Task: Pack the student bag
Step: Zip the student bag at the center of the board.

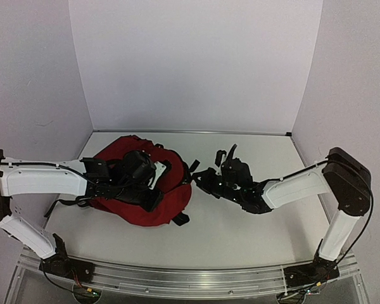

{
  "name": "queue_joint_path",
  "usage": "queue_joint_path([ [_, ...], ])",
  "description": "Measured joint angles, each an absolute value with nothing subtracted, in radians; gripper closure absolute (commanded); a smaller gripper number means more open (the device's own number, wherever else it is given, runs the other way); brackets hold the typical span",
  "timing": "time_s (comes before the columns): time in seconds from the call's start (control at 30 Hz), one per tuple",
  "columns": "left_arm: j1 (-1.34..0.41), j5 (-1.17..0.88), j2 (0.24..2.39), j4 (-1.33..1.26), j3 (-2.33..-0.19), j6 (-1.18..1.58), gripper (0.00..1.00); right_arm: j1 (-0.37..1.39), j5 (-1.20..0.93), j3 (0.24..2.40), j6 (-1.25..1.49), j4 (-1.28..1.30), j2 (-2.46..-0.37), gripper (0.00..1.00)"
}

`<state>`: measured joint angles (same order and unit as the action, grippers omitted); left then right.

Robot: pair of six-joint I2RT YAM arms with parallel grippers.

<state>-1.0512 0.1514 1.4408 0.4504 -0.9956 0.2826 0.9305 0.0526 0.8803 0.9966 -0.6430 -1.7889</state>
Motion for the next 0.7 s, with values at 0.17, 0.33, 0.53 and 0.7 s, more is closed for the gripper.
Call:
queue_joint_path([
  [0.17, -1.051, 0.099, 1.385, 0.471, -0.973, 0.318, 1.00, 0.854, 0.043, 0.884, 0.963, -0.633, -1.789, 1.00],
  [0.33, -1.047, 0.032, 1.351, 0.472, -0.936, 0.354, 1.00, 0.819, -0.003, 0.942, 0.916, -0.619, -1.801, 1.00],
  [0.53, -1.044, -0.094, 1.349, 0.464, -0.902, 0.389, 1.00, 0.790, -0.047, 1.038, 0.832, -0.598, -1.868, 1.00],
  [0.7, -1.044, -0.204, 1.349, 0.462, -0.874, 0.399, 1.00, 0.782, -0.083, 1.117, 0.784, -0.581, -1.935, 1.00],
])
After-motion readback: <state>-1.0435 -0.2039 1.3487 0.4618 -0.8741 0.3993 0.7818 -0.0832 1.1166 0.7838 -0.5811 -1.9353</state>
